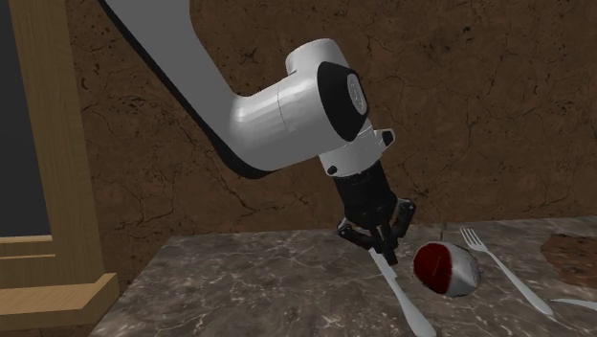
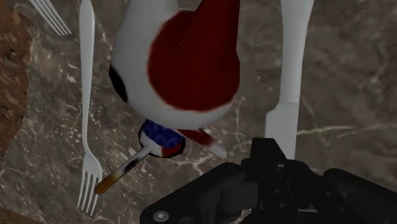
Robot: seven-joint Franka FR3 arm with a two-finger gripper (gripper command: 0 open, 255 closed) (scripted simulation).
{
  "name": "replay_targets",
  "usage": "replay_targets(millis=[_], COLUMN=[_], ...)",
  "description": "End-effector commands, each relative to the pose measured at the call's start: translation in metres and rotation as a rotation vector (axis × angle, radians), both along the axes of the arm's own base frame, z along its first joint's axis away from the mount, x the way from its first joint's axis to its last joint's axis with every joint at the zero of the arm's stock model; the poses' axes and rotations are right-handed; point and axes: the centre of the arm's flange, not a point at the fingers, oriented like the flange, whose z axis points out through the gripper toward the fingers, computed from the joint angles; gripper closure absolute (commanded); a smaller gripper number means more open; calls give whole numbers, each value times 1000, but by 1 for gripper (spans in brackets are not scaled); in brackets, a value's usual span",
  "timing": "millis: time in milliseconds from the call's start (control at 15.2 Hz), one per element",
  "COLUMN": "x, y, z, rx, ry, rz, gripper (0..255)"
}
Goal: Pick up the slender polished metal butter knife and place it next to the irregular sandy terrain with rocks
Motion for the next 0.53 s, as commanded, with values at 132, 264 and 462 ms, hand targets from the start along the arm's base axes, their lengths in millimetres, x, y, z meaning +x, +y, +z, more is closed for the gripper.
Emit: replay_targets(millis=[132,264,462], x=[56,74,73], y=[10,14,14], z=[32,32,16], rx=[37,48,48], ry=[352,457,457], rz=[59,77,77], gripper=[0,0,0])
